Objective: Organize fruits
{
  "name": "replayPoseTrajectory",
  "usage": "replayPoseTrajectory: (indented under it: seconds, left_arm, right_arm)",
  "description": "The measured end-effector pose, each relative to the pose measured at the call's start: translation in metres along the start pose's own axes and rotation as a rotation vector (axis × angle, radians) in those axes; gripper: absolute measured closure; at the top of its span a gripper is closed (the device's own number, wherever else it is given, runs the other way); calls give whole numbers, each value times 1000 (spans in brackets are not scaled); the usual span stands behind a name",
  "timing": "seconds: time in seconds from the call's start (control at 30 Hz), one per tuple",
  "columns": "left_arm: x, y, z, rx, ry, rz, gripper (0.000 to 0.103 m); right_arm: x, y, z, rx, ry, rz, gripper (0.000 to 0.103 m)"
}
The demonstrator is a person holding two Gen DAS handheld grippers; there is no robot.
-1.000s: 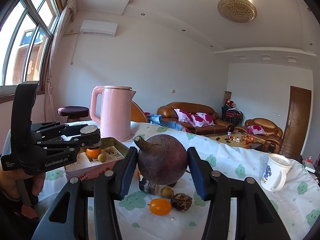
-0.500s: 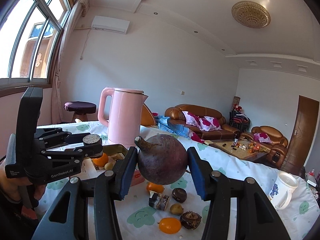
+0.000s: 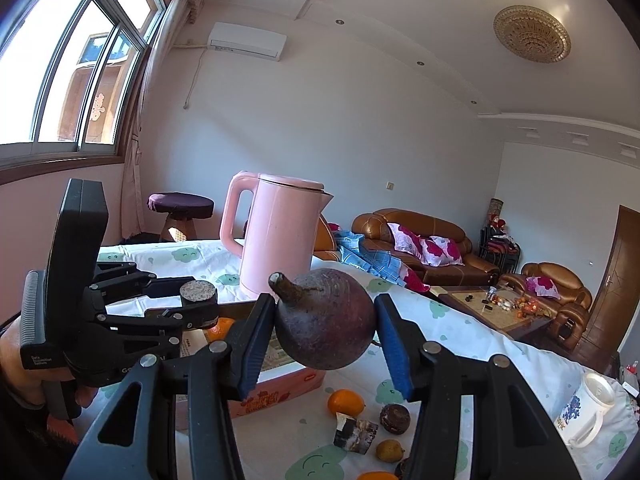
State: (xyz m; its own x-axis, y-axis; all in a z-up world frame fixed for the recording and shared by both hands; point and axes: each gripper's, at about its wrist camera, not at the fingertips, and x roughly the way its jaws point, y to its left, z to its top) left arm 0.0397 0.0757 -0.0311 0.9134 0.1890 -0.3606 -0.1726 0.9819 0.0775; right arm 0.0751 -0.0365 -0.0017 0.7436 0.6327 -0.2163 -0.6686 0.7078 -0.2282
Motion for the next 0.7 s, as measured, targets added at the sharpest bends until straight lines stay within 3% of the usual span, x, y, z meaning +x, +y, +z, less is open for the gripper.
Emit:
replayPoseTrajectory:
  seconds: [0.43, 0.7]
  left_arm:
    - [16, 26, -3, -22, 45, 43, 66]
    - [32, 41, -9, -44, 103, 56, 66]
  right_arm:
    - [40, 26, -2, 2, 50, 83, 50]
    - [68, 43, -12, 20, 123, 123, 50]
